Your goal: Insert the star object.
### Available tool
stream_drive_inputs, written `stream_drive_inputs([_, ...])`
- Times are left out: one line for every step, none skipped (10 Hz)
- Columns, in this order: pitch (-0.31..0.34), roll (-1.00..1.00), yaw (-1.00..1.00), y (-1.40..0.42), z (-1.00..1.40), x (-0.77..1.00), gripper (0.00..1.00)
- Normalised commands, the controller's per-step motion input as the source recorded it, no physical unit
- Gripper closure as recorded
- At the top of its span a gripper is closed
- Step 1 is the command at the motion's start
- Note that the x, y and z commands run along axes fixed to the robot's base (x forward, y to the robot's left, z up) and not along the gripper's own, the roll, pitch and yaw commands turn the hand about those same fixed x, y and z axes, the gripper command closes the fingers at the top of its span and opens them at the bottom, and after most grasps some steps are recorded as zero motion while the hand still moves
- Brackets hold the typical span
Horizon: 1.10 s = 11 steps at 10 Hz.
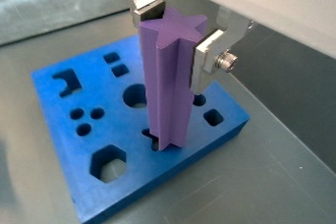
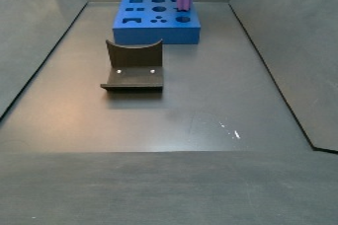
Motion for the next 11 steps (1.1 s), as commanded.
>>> stream_drive_inputs([0.0, 0.2, 0.26, 0.0, -0.44, 0.25, 1.0])
stream_drive_inputs([0.021, 0.25, 0.3, 0.0, -0.32, 0.3, 1.0])
stream_drive_inputs([0.016, 0.28, 0.31, 0.0, -0.28, 0.25, 1.0])
stream_drive_inputs([0.014, 0.28, 0.29, 0.03, -0.29, 0.23, 1.0])
stream_drive_inputs([0.011, 0.28, 0.3, 0.08, -0.24, 0.15, 1.0])
stream_drive_inputs([0.019, 0.27, 0.3, 0.1, -0.2, 0.11, 1.0])
stream_drive_inputs([0.0, 0.24, 0.32, 0.01, -0.32, 0.21, 1.0])
stream_drive_inputs([0.0, 0.22, 0.28, 0.0, -0.49, 0.33, 1.0])
stream_drive_inputs([-0.007, 0.19, 0.25, 0.0, -0.7, 0.24, 1.0])
stream_drive_inputs([-0.087, 0.11, 0.16, 0.0, -0.96, 0.06, 1.0])
stream_drive_inputs([-0.086, 0.05, 0.0, -0.02, -1.0, 0.0, 1.0])
